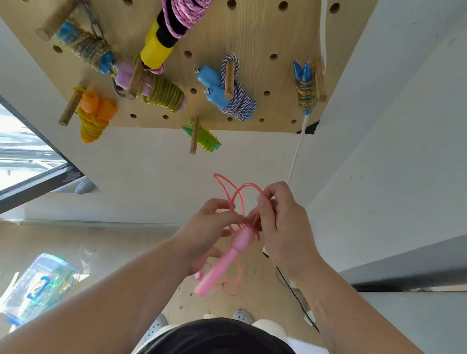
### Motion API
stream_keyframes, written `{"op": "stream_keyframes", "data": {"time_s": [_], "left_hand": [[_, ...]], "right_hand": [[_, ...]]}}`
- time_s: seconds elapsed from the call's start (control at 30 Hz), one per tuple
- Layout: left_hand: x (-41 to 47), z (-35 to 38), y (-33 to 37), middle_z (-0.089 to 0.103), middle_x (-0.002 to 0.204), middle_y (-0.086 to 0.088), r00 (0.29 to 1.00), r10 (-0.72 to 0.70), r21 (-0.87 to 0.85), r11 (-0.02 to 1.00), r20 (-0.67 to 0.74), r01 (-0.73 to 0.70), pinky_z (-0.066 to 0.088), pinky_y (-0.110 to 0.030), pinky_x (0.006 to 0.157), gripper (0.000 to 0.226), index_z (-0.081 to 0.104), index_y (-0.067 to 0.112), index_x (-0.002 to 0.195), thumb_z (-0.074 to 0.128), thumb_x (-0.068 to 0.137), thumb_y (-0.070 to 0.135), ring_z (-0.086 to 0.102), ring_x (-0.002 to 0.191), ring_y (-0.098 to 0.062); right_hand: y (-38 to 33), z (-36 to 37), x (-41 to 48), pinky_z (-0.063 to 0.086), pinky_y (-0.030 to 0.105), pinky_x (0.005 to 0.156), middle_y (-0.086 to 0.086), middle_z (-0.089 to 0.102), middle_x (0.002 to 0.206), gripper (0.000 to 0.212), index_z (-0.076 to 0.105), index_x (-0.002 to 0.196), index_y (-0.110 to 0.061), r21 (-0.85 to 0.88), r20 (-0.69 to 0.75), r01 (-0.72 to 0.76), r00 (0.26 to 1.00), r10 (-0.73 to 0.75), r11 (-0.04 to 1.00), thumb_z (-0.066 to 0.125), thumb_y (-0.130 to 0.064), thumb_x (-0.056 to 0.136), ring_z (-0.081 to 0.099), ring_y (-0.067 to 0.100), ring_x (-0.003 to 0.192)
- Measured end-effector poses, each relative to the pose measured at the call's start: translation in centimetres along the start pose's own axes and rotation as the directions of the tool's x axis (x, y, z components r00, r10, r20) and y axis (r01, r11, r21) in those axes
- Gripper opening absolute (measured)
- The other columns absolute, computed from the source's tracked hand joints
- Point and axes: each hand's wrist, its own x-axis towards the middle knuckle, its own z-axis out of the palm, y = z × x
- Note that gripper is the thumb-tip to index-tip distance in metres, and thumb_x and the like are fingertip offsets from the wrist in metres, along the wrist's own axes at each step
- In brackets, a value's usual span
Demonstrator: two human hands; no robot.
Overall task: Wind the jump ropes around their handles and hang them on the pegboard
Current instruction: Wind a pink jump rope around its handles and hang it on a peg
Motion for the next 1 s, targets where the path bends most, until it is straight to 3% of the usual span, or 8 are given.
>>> {"op": "stream_keyframes", "data": {"time_s": [0.1, 0.27, 0.37, 0.6, 0.73, 0.8, 0.9, 1.0], "left_hand": [[-0.1, -0.1, 0.0, 0.070, 0.115, 0.001, 0.999, -0.035, 0.205, 0.978, 0.007, 0.033, 0.048, -0.049, 0.096, 0.034, 0.067, 0.025, 0.112, 0.067, 0.080, 0.036, 0.062, 0.112, -0.023], [0.2, 0.1, -0.5, 0.074, 0.087, -0.006, 0.997, -0.070, 0.181, 0.982, 0.031, 0.063, 0.047, -0.040, 0.084, 0.032, 0.075, 0.010, 0.090, 0.060, 0.089, 0.039, 0.065, 0.079, -0.022], [0.3, 0.5, -0.9, 0.073, 0.088, -0.016, 0.999, -0.007, 0.132, 0.991, 0.044, 0.001, 0.051, -0.039, 0.083, 0.028, 0.072, -0.006, 0.098, 0.061, 0.094, 0.019, 0.067, 0.084, -0.026], [1.5, -1.3, -2.8, 0.074, 0.072, -0.002, 0.962, 0.254, 0.505, 0.846, -0.100, -0.171, 0.057, -0.037, 0.070, 0.028, 0.072, 0.013, 0.068, 0.051, 0.086, 0.006, 0.070, 0.076, -0.030], [2.5, -3.9, -5.1, 0.065, 0.058, -0.001, 0.968, 0.219, 0.639, 0.764, -0.122, -0.092, 0.046, -0.031, 0.058, 0.027, 0.065, 0.010, 0.072, 0.047, 0.092, 0.008, 0.065, 0.064, -0.029], [2.8, -5.5, -5.5, 0.060, 0.057, 0.001, 0.954, 0.253, 0.706, 0.706, -0.163, -0.067, 0.040, -0.030, 0.055, 0.022, 0.066, 0.012, 0.076, 0.049, 0.091, 0.012, 0.057, 0.058, -0.025], [2.2, -7.5, -5.0, 0.052, 0.050, 0.009, 0.911, 0.386, 0.758, 0.636, -0.147, -0.147, 0.038, -0.028, 0.055, 0.018, 0.065, 0.020, 0.067, 0.064, 0.085, 0.016, 0.046, 0.051, -0.015], [0.5, -8.1, -3.4, 0.032, 0.048, 0.010, 0.841, 0.533, 0.692, 0.640, -0.088, -0.333, 0.029, -0.025, 0.051, 0.043, 0.046, 0.014, 0.055, 0.079, 0.083, 0.017, 0.029, 0.049, -0.009]], "right_hand": [[0.1, 0.3, 0.0, 0.057, 0.040, 0.067, -0.003, 0.072, 0.074, 0.013, 0.044, 0.094, -0.025, 0.000, -0.011, -0.017, 1.000, 0.017, 1.000, 0.043, -0.024, 0.107, 0.069, 0.011, 0.068], [0.5, 0.8, 0.1, 0.059, 0.047, 0.071, -0.005, 0.069, 0.078, 0.012, 0.048, 0.094, -0.024, 0.050, -0.030, -0.022, 0.999, 0.023, 0.998, 0.050, -0.019, 0.105, 0.068, 0.016, 0.078], [0.8, 1.2, -0.1, 0.059, 0.048, 0.071, -0.003, 0.070, 0.080, 0.011, 0.050, 0.095, -0.023, 0.076, -0.041, -0.067, 0.997, 0.070, 0.995, 0.050, -0.020, 0.105, 0.068, 0.017, 0.077], [1.3, -0.3, 0.8, 0.061, 0.054, 0.070, 0.007, 0.070, 0.068, 0.015, 0.047, 0.098, -0.018, 0.341, -0.202, -0.209, 0.936, 0.288, 0.917, 0.038, -0.021, 0.110, 0.073, 0.030, 0.073], [1.3, -2.3, 2.3, 0.054, 0.039, 0.054, 0.002, 0.041, 0.057, 0.019, 0.050, 0.092, -0.015, 0.514, -0.261, -0.244, 0.869, 0.421, 0.822, 0.039, -0.016, 0.107, 0.046, 0.024, 0.052], [2.1, -3.3, 2.6, 0.051, 0.036, 0.053, -0.002, 0.037, 0.056, 0.024, 0.057, 0.085, -0.013, 0.437, -0.235, -0.281, 0.881, 0.410, 0.854, 0.048, -0.022, 0.104, 0.038, 0.019, 0.050], [4.2, -4.9, 2.8, 0.048, 0.035, 0.057, -0.005, 0.045, 0.054, 0.037, 0.059, 0.073, -0.010, 0.025, -0.235, -0.298, 0.926, 0.295, 0.954, 0.062, -0.037, 0.097, 0.048, 0.022, 0.053], [7.3, -5.9, 2.4, 0.036, 0.033, 0.058, 0.001, 0.054, 0.062, 0.040, 0.052, 0.069, -0.014, -0.295, -0.297, -0.340, 0.921, 0.253, 0.893, 0.053, -0.037, 0.101, 0.054, 0.025, 0.064]]}}
